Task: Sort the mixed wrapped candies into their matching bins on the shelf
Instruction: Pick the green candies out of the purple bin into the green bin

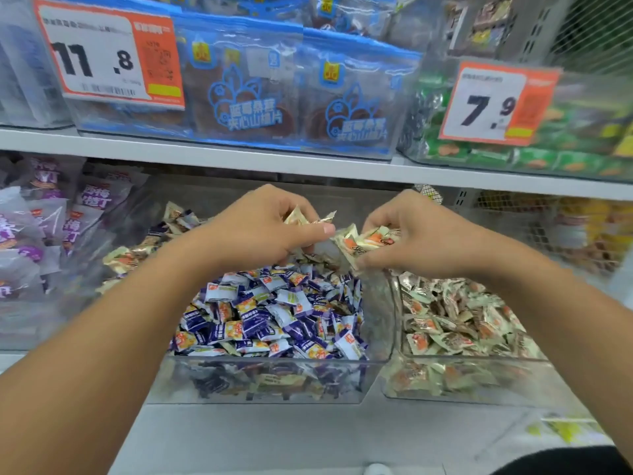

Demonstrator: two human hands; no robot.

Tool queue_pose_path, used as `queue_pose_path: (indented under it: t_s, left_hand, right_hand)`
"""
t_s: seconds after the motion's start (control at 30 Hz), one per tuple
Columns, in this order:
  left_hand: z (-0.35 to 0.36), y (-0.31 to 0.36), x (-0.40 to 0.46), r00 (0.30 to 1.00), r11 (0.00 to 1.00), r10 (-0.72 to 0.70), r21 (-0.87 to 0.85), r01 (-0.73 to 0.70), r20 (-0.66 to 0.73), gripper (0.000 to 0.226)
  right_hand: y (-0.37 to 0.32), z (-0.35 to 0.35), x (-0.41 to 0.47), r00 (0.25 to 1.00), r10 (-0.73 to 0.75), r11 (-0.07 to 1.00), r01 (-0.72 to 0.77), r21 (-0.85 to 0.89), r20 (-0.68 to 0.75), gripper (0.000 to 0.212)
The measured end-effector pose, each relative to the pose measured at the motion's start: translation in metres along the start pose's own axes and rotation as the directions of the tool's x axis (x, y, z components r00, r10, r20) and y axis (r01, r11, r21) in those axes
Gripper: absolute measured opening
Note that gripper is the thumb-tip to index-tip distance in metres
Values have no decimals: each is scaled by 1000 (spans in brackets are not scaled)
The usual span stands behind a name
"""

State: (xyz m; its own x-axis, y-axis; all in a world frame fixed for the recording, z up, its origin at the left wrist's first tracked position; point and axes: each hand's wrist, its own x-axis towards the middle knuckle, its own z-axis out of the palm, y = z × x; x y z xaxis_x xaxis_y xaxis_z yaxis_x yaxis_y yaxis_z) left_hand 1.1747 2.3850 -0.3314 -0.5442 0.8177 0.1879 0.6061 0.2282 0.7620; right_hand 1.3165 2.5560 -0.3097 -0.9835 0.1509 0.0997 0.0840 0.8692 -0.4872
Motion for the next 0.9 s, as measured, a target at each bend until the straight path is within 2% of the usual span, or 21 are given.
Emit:
queue_pose_path:
  t_s: [0.07,0.17,0.27,0.37,0.47,0.6,0.7,0.77,0.8,0.9]
  left_hand:
    - [20,22,8,998,999,54,-9,-54,22,26]
    - [52,52,22,994,993,114,-33,-113,4,24]
    - [82,79,35,990,988,143,-48,-144,-8,22]
    - [106,99,49,986,985,164,-57,-165,-15,21]
    - [123,104,61,988,989,145,-45,-143,51,24]
    - [138,93,73,983,976,131,160,-150,126,31]
    - [145,81,78,968,932,148,299,-205,203,61]
    - [147,77,78,949,931,140,290,-223,282,83]
    - [146,75,77,942,932,145,278,-233,302,87]
    - [143,72,77,938,933,207,234,-275,279,78]
  right_hand:
    - [23,-18,-21,991,128,974,-134,185,45,19]
    - [71,-33,-41,950,309,883,-307,354,51,22]
    - [115,-35,-52,874,480,708,-440,552,80,16]
    - [143,-35,-59,802,569,563,-541,625,183,11]
    - [154,-39,-63,779,586,482,-556,678,223,12]
    - [159,-45,-61,785,582,512,-556,655,212,9]
    - [164,-48,-60,785,579,519,-564,642,222,22]
    - [166,-50,-60,785,586,540,-565,624,203,29]
    - [166,-50,-59,780,601,561,-567,603,174,33]
    - [166,-47,-57,778,628,677,-558,480,18,33]
